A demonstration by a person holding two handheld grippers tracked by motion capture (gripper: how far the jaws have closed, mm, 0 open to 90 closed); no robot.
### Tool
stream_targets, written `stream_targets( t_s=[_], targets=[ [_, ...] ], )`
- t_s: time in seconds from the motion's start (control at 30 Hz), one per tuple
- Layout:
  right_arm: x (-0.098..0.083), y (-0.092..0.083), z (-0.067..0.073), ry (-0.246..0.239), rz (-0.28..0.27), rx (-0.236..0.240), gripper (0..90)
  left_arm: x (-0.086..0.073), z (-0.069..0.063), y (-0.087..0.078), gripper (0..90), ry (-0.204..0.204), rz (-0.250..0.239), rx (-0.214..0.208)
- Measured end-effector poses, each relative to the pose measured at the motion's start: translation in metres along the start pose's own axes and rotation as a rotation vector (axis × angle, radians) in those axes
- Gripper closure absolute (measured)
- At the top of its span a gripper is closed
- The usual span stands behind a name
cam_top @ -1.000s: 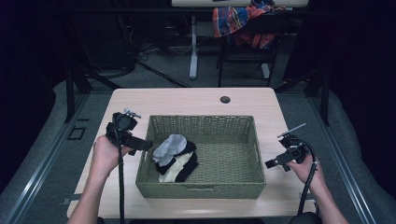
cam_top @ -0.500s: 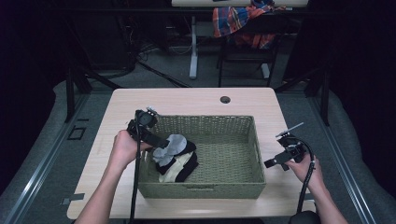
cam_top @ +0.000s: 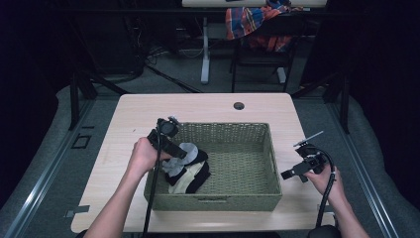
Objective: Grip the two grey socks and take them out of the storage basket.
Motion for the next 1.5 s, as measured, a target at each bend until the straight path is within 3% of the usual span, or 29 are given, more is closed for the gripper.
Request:
stream_targets(
  t_s=[0.07,0.17,0.2,0.23,0.33,0.43,0.5,0.53,0.57,0.6,0.77,0.87,0.93,0.97,1.2,1.27,1.5],
  targets=[
    [-0.001,-0.002,-0.001,-0.025,0.029,0.004,0.3,-0.001,0.0,0.005,18.4,0.006,0.012,0.01],
    [0.0,-0.002,0.0,-0.021,0.022,-0.001,0.4,-0.002,-0.002,0.011,34.3,0.018,0.028,0.025],
    [0.0,-0.002,0.0,-0.021,0.022,-0.001,0.4,-0.002,-0.003,0.013,34.3,0.025,0.035,0.028],
    [0.001,0.0,0.002,0.004,-0.013,-0.004,0.4,-0.003,-0.004,0.015,36.7,0.029,0.044,0.027],
    [0.0,-0.001,0.002,-0.007,0.006,-0.01,0.6,-0.003,-0.004,0.021,44.6,0.022,0.047,0.033],
    [-0.001,0.0,0.003,0.0,-0.004,0.004,1.0,-0.002,-0.004,0.026,59.0,0.026,0.05,0.052],
    [-0.003,0.0,0.002,-0.005,0.006,-0.008,1.0,-0.001,-0.004,0.026,61.3,0.029,0.046,0.046],
    [-0.005,-0.003,0.001,-0.025,0.032,0.01,1.1,-0.001,-0.005,0.026,66.7,0.028,0.039,0.038],
    [-0.005,0.0,0.002,0.016,-0.016,0.002,1.1,0.0,-0.005,0.027,70.6,0.035,0.037,0.037],
    [-0.009,-0.004,0.001,0.006,0.006,-0.002,1.2,0.0,-0.006,0.027,75.9,0.039,0.036,0.031],
    [-0.013,-0.007,0.0,0.0,0.021,-0.004,1.4,0.001,-0.009,0.029,80.7,0.07,0.047,0.022],
    [-0.014,-0.006,0.0,0.014,0.002,-0.017,1.5,0.002,-0.008,0.028,81.4,0.079,0.049,0.016],
    [-0.016,-0.008,-0.003,0.0,0.028,-0.006,1.4,0.002,-0.007,0.025,81.7,0.079,0.041,0.011],
    [-0.015,-0.006,-0.002,0.024,-0.002,-0.013,1.5,0.002,-0.006,0.023,81.7,0.073,0.031,0.008],
    [-0.012,-0.004,-0.001,0.002,0.01,0.003,1.5,-0.001,-0.002,0.012,81.7,0.052,0.002,-0.016],
    [-0.01,-0.003,0.001,0.012,-0.009,0.011,1.5,-0.002,-0.003,0.011,81.7,0.047,-0.003,-0.03],
    [-0.01,-0.003,0.001,0.005,0.004,-0.002,1.7,-0.004,-0.008,0.023,80.8,0.071,0.056,-0.031]
  ],
)
Point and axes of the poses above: each handheld gripper's, and its own axes: y roughly forward along the jaws, x roughly out of its top, z roughly to its left, the point moved 5 cm from there along y, roughly forward along the jaws, and after that the axes turned 13 degrees about -y, right-handed, at the moved point
